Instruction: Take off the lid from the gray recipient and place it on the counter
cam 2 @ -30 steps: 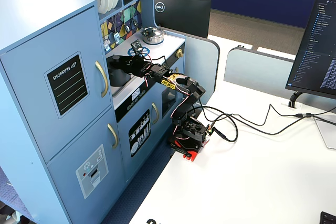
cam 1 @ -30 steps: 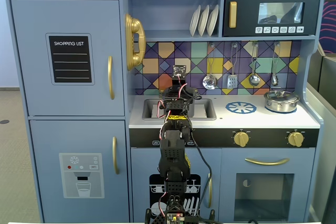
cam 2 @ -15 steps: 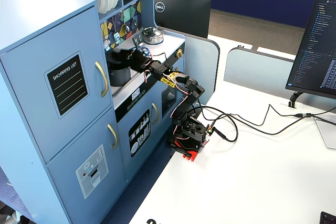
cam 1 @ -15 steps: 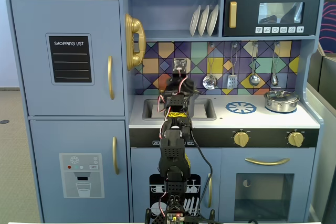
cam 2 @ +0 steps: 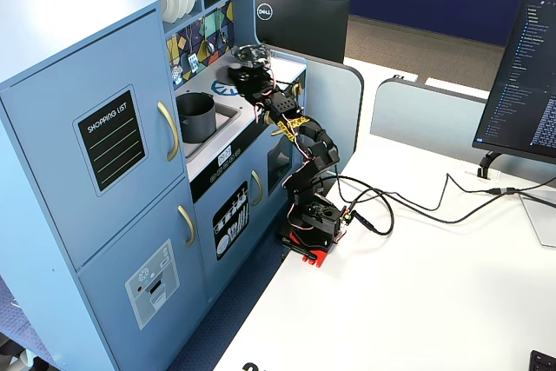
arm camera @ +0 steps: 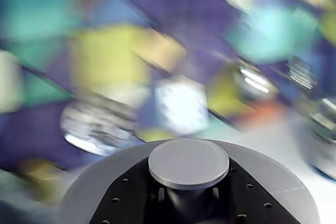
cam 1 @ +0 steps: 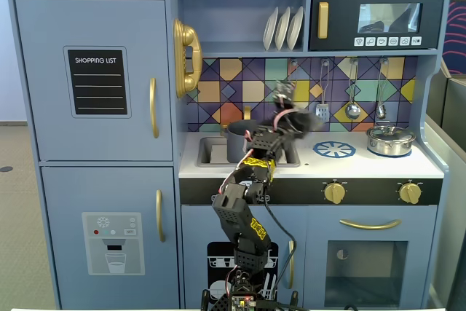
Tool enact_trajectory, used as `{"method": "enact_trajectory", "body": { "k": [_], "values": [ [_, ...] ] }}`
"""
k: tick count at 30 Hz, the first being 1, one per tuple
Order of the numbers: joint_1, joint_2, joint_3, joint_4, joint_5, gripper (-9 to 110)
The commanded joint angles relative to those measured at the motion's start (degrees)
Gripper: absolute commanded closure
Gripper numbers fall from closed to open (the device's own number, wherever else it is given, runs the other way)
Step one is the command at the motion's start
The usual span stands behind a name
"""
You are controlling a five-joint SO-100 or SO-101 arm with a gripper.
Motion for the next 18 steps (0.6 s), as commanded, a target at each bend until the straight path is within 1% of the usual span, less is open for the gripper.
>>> {"method": "enact_trajectory", "body": {
  "k": [1, 11, 18],
  "values": [
    [4.7, 0.9, 1.5, -4.8, 1.2, 102],
    [6.2, -9.1, 5.6, -15.0, -0.1, 102],
    [6.0, -15.4, 5.5, -19.2, -1.1, 102]
  ]
}}
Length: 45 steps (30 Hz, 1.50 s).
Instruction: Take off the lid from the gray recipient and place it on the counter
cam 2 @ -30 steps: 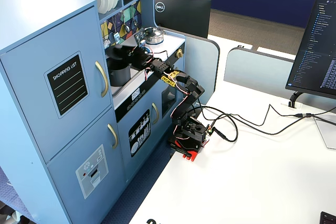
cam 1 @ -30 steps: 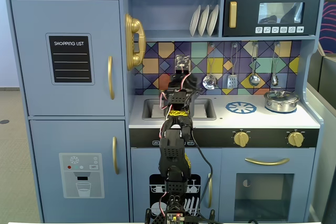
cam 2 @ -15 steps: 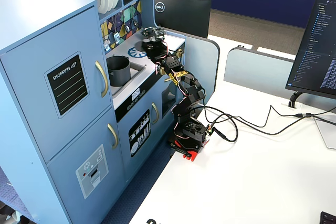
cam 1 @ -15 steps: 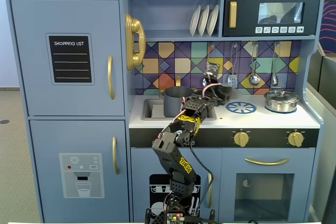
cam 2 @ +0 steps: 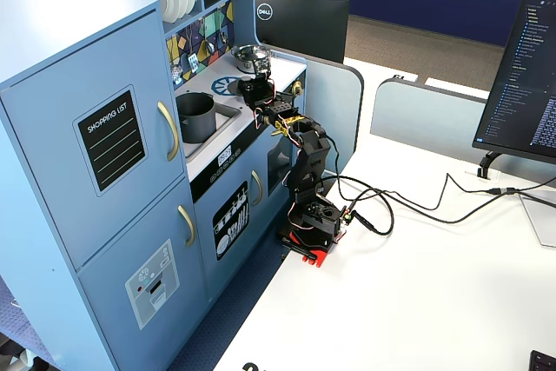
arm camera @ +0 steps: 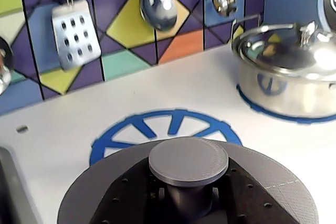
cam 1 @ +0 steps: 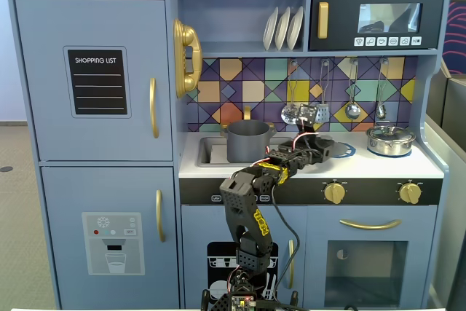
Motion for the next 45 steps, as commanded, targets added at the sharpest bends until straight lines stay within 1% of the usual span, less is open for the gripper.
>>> {"method": "enact_trajectory", "body": {
  "k": [1, 10, 20, 21, 25, 28, 31, 38, 40, 43, 45],
  "values": [
    [0.4, -1.7, -0.9, -4.2, -0.9, 102],
    [0.9, -6.0, -0.2, -7.6, -1.5, 102],
    [0.5, -7.0, 3.8, -11.9, -1.8, 102],
    [0.5, -7.0, 4.2, -12.7, -1.1, 99],
    [1.1, -6.7, 4.7, -14.8, 0.1, 80],
    [1.8, -6.0, 4.5, -15.3, -0.9, 72],
    [2.4, -4.7, 4.1, -15.4, -1.0, 70],
    [2.9, -0.9, 1.6, -15.9, 0.1, 71],
    [2.5, 1.9, 0.7, -14.0, 0.6, 72],
    [2.2, 8.8, 0.7, -7.9, 2.2, 74],
    [1.2, 17.4, 2.3, 2.1, 4.8, 79]
  ]
}}
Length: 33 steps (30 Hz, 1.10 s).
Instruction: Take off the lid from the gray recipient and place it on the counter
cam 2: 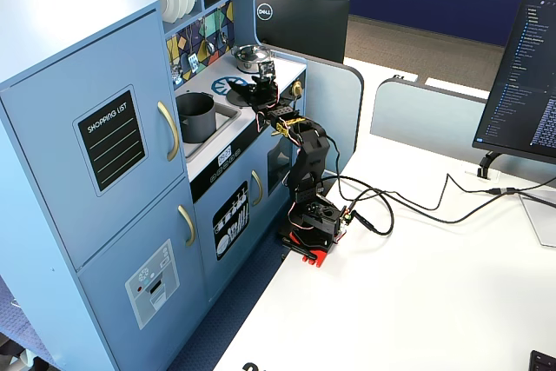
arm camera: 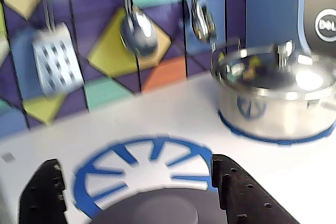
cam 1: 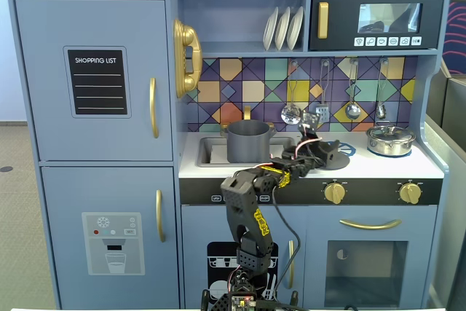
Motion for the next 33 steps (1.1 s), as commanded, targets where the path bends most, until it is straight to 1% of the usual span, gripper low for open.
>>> {"method": "enact_trajectory", "body": {
  "k": [1, 3, 5, 7, 8, 10, 14, 19, 21, 29, 33],
  "values": [
    [-1.5, 18.5, -1.5, 16.3, 4.7, 81],
    [-3.0, 28.3, -0.2, 30.0, 6.9, 86],
    [-5.1, 36.7, -1.0, 47.0, 8.2, 92],
    [-8.8, 43.2, -2.5, 62.8, 8.3, 101],
    [-10.9, 45.8, -3.1, 69.3, 9.1, 102],
    [-14.6, 49.8, -2.8, 78.8, 9.7, 102],
    [-19.7, 54.3, 2.5, 88.0, 7.4, 102],
    [-27.2, 58.1, 14.8, 89.1, 2.6, 102],
    [-30.1, 58.3, 19.8, 87.1, 3.1, 102],
    [-38.8, 53.3, 39.7, 61.9, 7.5, 102],
    [-40.7, 51.8, 45.2, 58.3, 7.4, 102]
  ]
}}
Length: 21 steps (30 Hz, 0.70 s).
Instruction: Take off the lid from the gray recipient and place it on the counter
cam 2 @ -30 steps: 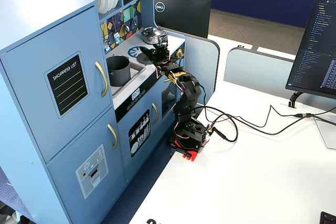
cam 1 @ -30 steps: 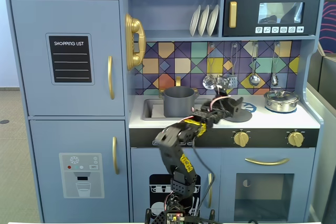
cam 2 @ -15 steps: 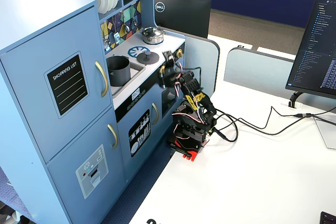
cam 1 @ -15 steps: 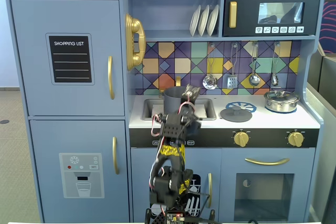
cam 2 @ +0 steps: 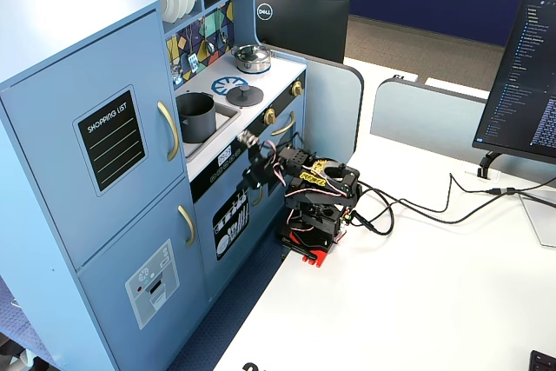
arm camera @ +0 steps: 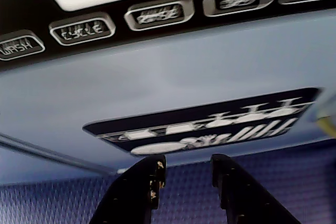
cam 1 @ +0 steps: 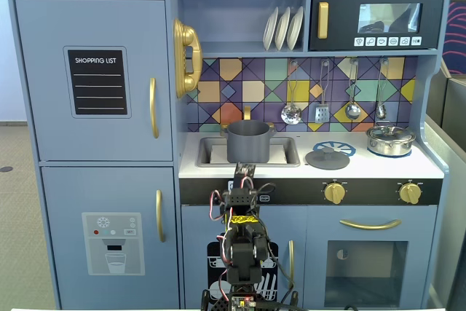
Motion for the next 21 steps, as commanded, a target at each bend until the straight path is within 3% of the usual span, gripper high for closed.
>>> {"method": "enact_trajectory", "body": {
  "k": [1, 15, 21],
  "values": [
    [-1.5, -0.3, 2.9, -3.8, 0.6, 102],
    [2.7, 15.9, 8.6, 30.9, -9.9, 102],
    [3.5, 15.9, 8.6, 39.8, -7.2, 102]
  ]
}}
